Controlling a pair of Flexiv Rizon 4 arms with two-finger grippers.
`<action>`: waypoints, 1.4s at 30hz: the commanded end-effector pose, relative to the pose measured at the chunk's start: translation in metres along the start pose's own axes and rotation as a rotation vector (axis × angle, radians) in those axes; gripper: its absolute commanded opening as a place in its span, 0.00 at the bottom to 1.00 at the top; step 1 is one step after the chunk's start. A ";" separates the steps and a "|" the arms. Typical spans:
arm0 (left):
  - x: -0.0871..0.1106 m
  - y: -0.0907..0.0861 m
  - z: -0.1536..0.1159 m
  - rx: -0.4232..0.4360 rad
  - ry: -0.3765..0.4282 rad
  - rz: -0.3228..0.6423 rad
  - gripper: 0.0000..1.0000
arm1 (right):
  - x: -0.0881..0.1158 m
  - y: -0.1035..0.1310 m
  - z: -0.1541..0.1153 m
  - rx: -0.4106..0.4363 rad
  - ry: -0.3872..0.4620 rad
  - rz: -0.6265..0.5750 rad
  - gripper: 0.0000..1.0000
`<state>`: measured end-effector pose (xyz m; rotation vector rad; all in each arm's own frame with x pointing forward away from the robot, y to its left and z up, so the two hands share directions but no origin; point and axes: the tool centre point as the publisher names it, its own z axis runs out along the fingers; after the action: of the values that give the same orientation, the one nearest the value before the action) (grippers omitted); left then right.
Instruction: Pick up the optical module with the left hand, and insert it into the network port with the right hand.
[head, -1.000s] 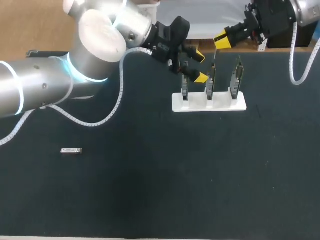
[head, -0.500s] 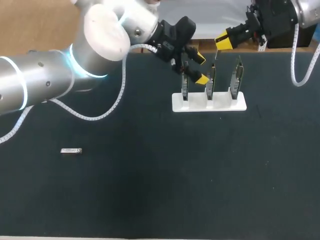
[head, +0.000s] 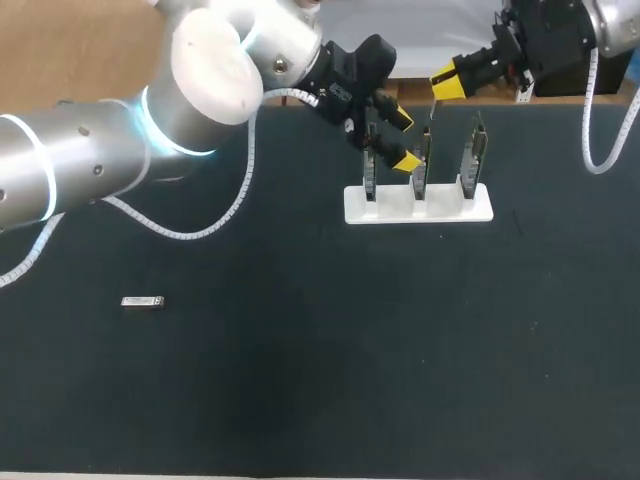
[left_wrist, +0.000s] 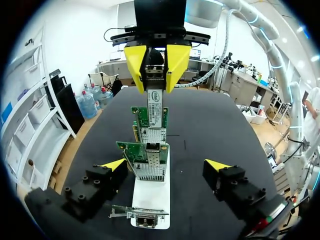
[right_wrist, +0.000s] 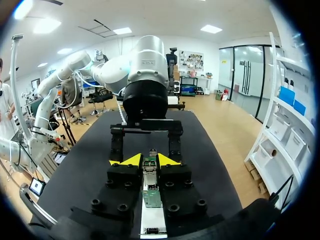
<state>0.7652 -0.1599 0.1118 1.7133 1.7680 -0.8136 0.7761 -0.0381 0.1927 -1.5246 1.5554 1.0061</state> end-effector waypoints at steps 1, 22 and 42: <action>-0.002 0.004 0.002 -0.010 0.024 -0.009 1.00 | 0.001 0.002 0.000 0.006 -0.002 0.000 0.00; -0.002 0.009 0.002 -0.013 0.021 -0.004 1.00 | 0.002 0.000 -0.002 0.006 -0.001 0.003 0.00; -0.002 0.010 0.003 -0.020 0.040 -0.006 1.00 | 0.005 -0.006 0.004 -0.025 0.014 0.003 0.00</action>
<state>0.7740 -0.1624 0.1101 1.7198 1.7961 -0.7683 0.7766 -0.0379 0.1871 -1.5422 1.5615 1.0129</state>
